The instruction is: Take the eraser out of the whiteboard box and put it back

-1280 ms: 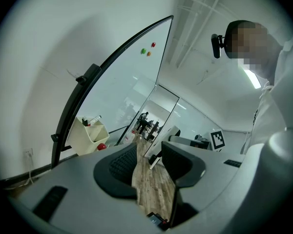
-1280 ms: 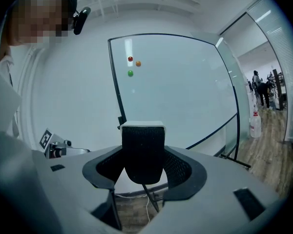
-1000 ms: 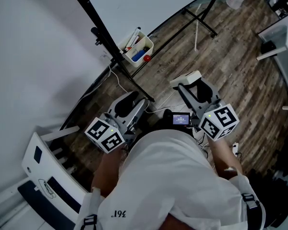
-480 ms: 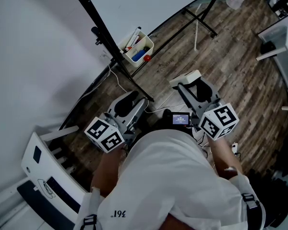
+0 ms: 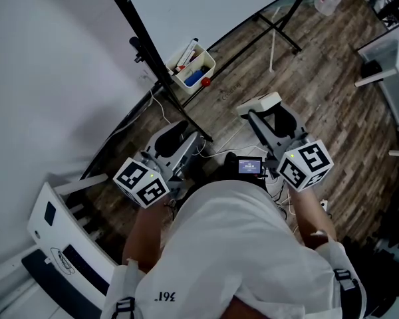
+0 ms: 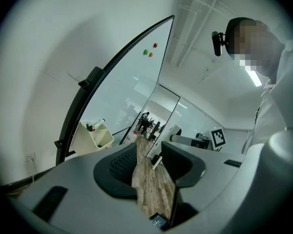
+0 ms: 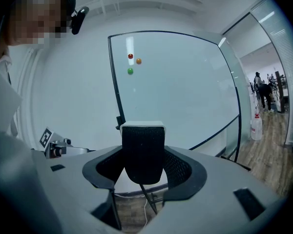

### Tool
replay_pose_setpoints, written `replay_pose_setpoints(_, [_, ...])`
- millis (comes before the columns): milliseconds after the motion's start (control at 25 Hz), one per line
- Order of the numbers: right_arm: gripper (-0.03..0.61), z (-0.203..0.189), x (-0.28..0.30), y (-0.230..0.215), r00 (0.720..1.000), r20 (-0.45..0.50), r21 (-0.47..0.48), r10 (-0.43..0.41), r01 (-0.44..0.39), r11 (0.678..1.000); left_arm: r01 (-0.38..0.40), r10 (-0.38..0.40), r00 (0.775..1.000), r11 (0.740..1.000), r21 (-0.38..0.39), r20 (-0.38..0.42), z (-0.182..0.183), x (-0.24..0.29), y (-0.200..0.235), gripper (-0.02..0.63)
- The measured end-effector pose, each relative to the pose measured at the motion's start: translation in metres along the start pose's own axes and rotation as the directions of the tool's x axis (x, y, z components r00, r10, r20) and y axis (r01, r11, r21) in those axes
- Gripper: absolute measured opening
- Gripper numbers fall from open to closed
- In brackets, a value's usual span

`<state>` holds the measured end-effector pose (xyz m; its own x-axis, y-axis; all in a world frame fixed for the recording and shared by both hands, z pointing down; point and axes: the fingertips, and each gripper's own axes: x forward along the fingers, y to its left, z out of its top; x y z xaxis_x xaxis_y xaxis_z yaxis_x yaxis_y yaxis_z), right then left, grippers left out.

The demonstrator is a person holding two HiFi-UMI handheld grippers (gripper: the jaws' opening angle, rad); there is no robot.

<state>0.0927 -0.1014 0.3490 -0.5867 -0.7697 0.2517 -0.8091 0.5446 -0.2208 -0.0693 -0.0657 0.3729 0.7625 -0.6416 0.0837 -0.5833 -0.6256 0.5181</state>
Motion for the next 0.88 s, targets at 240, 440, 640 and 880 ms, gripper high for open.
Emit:
replay_pose_setpoints(240, [0.255,0.007,0.011,-0.005,1.000,0.004,-0.030,0.003,-0.003,1.000,-0.025,0.025,1.000,0.999,0.037,0.011,0.009,0.005,0.012,0.166])
replay_pose_setpoints(440, [0.255,0.014,0.025,-0.010,1.000,0.004,-0.055,0.009,-0.008,0.998,-0.037,0.036,0.999,0.997,0.068,0.022,0.022,0.014,0.024,0.166])
replay_pose_setpoints(640, [0.255,0.024,0.040,-0.010,1.000,0.007,-0.085,0.025,-0.025,0.996,-0.041,0.038,0.999,0.994,0.098,0.028,0.032,0.022,0.033,0.166])
replay_pose_setpoints(880, [0.255,0.033,0.060,-0.012,0.999,0.008,-0.118,0.039,-0.038,0.992,-0.048,0.046,0.999,0.993,0.112,0.021,0.037,0.033,0.043,0.166])
